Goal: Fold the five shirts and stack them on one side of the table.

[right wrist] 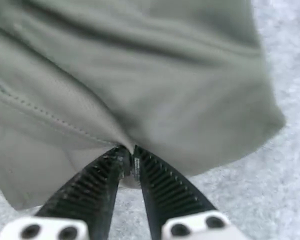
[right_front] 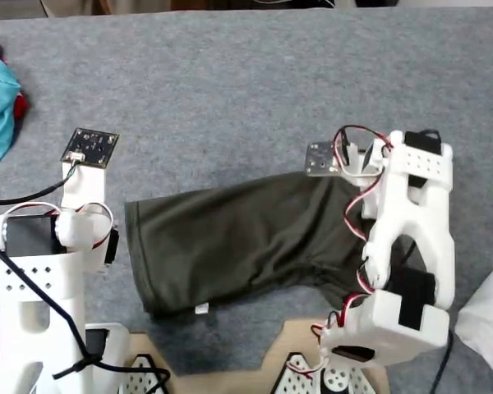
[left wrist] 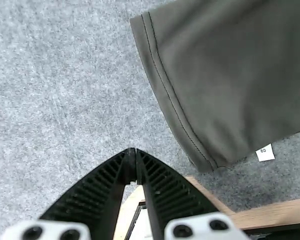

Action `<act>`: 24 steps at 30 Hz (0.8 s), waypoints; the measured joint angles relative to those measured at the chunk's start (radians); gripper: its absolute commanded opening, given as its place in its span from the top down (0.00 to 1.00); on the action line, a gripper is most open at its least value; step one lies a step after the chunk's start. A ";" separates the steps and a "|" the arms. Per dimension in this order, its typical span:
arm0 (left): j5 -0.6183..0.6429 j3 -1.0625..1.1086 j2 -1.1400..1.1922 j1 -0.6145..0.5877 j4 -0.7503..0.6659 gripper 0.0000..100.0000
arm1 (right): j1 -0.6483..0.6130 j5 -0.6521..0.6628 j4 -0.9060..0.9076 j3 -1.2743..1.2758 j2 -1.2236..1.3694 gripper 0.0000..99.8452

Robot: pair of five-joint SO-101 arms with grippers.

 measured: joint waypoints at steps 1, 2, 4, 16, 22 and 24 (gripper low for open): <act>0.000 0.000 0.000 0.000 0.000 0.98 | 0.000 -0.012 0.000 -0.009 0.000 0.86; 0.000 0.000 0.000 0.000 0.000 0.98 | 0.000 -0.021 0.000 -0.015 0.002 0.81; 0.000 0.000 0.000 0.000 0.000 0.98 | 0.000 -0.034 0.000 -0.018 0.002 0.71; 0.000 0.000 0.000 0.000 0.000 0.98 | 0.049 -0.014 0.147 0.032 -0.190 0.71; 0.000 0.000 0.000 0.000 0.000 0.98 | 0.060 0.091 0.166 0.333 -0.465 0.74; 0.000 0.000 0.000 0.000 0.000 0.98 | 0.060 0.106 0.140 0.459 -0.566 0.74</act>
